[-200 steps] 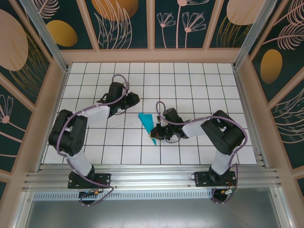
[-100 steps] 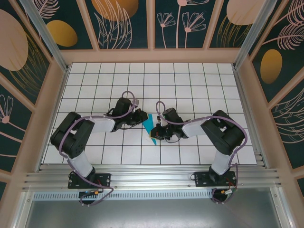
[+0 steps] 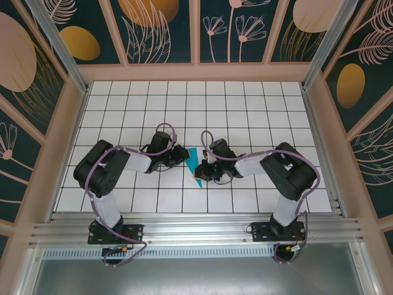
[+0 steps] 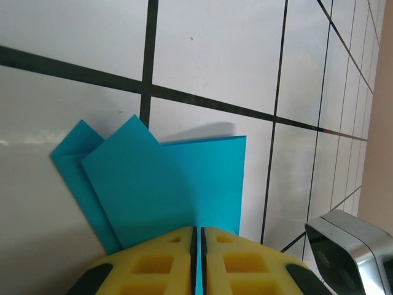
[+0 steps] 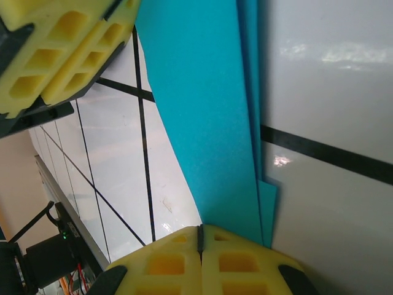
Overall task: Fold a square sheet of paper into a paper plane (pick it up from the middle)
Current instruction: Fold the wing for the fifth time at the center of the table.
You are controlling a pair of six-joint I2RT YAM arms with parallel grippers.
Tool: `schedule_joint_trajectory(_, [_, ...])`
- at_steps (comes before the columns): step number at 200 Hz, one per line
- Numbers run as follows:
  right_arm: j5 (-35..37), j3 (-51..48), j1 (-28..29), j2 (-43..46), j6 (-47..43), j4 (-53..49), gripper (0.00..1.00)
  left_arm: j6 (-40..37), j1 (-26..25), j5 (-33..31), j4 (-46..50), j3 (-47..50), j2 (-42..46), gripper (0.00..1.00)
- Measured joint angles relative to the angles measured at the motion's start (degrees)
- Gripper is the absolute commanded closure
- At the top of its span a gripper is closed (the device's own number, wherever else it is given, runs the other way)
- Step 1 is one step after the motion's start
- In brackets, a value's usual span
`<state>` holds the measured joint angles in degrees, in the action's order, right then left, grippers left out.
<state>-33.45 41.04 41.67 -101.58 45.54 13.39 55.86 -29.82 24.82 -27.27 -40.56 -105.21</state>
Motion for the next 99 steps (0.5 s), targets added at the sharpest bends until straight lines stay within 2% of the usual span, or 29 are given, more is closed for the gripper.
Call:
schedule_joint_trajectory(50, [1.09,5.09,0.04,1.81,0.0,-7.41,0.95,-0.07,-0.09,-0.24,0.13,-0.04,-0.2,0.88])
schedule_joint_trajectory(99, [2.14,11.78,0.02,0.81,-0.07,-8.09,0.95,-0.79,-0.09,-0.17,0.5,-0.24,-0.2,0.88])
